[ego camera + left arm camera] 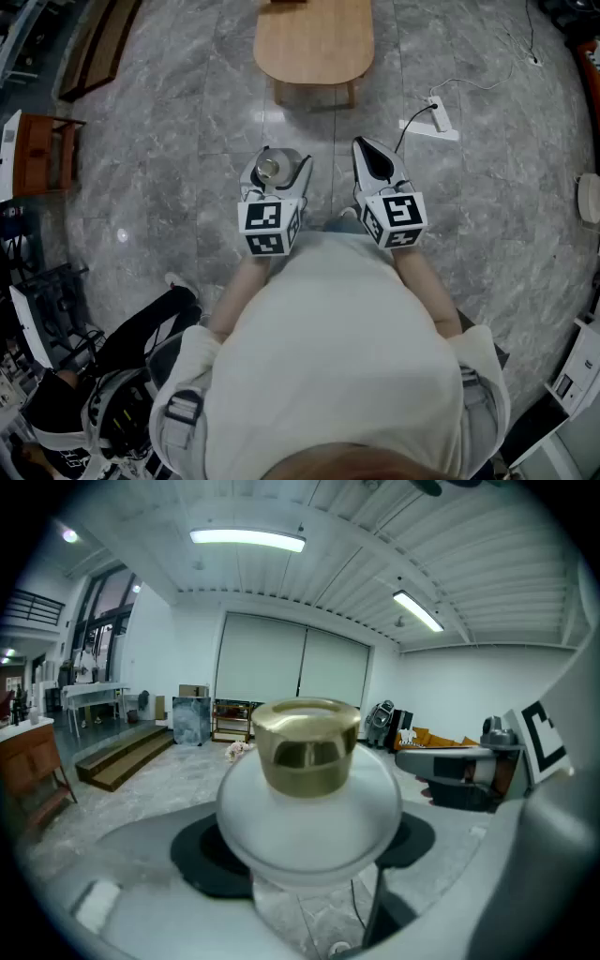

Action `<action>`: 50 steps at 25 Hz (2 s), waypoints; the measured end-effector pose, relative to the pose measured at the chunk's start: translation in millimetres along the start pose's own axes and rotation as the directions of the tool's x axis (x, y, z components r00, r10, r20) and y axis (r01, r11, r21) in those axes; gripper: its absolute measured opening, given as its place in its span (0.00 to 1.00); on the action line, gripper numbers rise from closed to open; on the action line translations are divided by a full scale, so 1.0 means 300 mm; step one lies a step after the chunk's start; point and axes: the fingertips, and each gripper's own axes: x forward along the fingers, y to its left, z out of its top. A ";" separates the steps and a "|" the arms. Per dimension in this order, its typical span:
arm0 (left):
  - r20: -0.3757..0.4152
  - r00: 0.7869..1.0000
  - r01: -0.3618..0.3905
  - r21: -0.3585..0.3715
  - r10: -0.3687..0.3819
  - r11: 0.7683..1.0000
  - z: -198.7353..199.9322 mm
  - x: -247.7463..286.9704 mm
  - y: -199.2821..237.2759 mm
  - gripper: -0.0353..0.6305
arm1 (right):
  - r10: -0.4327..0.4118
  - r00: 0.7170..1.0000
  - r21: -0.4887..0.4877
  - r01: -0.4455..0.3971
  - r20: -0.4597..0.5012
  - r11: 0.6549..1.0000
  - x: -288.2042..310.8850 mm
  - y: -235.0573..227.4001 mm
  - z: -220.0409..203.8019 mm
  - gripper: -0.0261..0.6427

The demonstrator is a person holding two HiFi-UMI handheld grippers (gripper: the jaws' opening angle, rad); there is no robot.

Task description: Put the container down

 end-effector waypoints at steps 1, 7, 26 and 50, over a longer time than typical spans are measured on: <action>0.000 1.000 0.003 0.000 -0.003 1.000 -0.005 -0.006 -0.002 0.58 | -0.002 1.000 0.002 0.002 0.000 1.000 -0.006 0.004 -0.004 0.04; -0.004 1.000 0.006 0.009 -0.006 1.000 -0.021 -0.035 -0.008 0.58 | 0.000 1.000 -0.016 0.000 -0.002 1.000 -0.039 0.016 -0.012 0.04; 0.047 0.996 -0.076 -0.074 0.079 0.994 -0.014 0.018 -0.088 0.58 | 0.066 0.998 -0.043 -0.066 0.009 0.997 -0.069 -0.111 -0.003 0.04; 0.010 0.998 -0.056 -0.063 0.057 0.996 0.142 0.412 0.057 0.58 | 0.060 0.997 -0.018 -0.061 -0.050 0.998 0.262 -0.309 0.054 0.04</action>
